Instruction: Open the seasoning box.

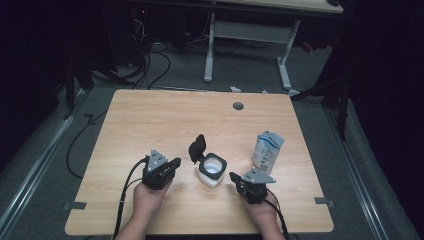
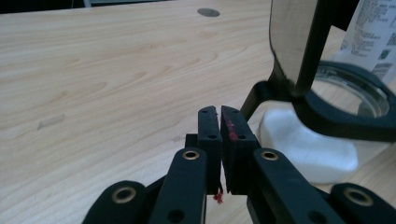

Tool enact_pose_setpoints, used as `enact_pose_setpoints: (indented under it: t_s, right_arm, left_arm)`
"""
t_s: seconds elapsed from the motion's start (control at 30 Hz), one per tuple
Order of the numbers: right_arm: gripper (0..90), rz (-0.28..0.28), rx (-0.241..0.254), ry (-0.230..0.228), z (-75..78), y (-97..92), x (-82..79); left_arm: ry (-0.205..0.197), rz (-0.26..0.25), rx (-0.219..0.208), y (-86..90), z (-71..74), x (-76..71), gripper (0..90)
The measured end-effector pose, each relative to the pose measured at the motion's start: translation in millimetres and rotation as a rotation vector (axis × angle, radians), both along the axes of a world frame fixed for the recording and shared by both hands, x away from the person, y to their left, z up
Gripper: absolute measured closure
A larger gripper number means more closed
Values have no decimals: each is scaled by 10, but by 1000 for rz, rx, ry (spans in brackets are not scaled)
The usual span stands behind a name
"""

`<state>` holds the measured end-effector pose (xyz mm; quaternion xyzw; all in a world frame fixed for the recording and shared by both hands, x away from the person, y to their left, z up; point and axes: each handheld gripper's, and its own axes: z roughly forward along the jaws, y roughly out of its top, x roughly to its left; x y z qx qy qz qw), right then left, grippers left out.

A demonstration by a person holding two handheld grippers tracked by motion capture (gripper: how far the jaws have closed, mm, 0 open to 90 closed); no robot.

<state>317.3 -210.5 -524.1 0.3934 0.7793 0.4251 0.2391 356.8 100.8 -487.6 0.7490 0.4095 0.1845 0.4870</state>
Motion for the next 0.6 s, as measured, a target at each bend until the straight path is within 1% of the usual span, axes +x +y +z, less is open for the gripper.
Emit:
enact_pose_setpoints:
  t_s: [0.13, 0.27, 0.47, 0.6]
  right_arm:
    - [900, 9, 9, -4, 12, 1, -15]
    - [900, 25, -5, -2, 0, 32, -29]
    - [900, 31, -2, -5, -5, 39, -22]
    - [900, 34, 3, -10, 1, 40, -25]
  left_arm:
    - [-3, -10, 0, -75, 57, 49, 885]
    - [-9, -11, -13, -123, 100, 86, 900]
    - [-21, -14, -36, -186, 171, 112, 900]
    - [-25, -20, -40, -223, 205, 124, 900]
